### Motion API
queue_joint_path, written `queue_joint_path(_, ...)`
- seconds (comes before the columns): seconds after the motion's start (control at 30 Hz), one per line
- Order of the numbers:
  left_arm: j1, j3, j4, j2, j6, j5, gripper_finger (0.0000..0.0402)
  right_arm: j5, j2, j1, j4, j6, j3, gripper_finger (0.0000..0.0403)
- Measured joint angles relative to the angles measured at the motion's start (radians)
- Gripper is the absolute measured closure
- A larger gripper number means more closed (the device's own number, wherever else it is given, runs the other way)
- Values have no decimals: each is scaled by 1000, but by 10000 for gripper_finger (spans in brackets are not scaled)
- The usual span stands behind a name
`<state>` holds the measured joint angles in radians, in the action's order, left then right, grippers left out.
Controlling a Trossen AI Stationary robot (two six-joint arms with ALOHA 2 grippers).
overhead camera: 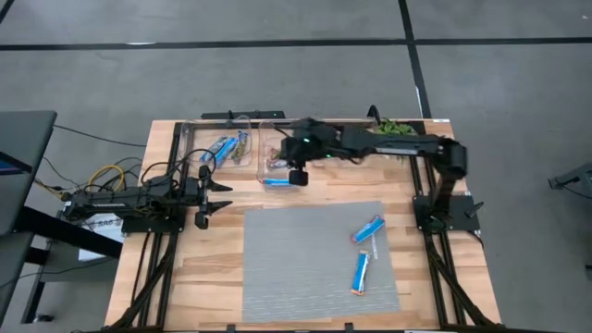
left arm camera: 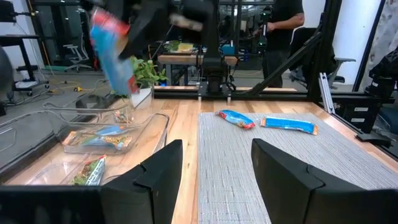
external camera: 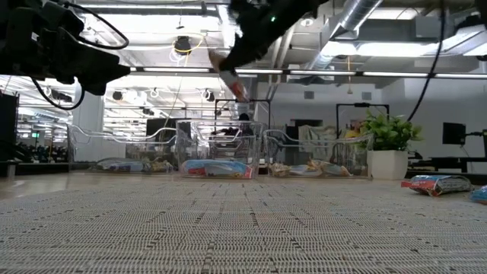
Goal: Pick and place Granola Bars by type
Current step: Put the red granola bar into the middle transparent bin, then put the yellow granola bar into the right transparent bin
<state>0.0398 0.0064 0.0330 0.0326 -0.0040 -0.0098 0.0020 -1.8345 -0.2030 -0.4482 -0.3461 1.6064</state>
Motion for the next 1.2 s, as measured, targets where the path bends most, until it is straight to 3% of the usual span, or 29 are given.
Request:
queue_joint_path(0.23, 0, 0, 0, 0, 0, 1, 216, 3, -207, -23, -222, -4, 235, 361)
queue_joint_path(0.47, 0, 0, 0, 0, 0, 0, 216, 28, -322, -14, -322, -5, 326, 358)
queue_joint_path(0.6, 0, 0, 0, 0, 0, 0, 216, 79, -329, -13, -345, -30, 328, 336)
queue_joint_path(0.93, 0, 0, 0, 0, 0, -1, 216, 79, -319, -13, -380, -23, 329, 244)
queue_joint_path(1.2, 0, 0, 0, 0, 0, -2, 216, 45, -236, 1, -440, 58, 329, 212)
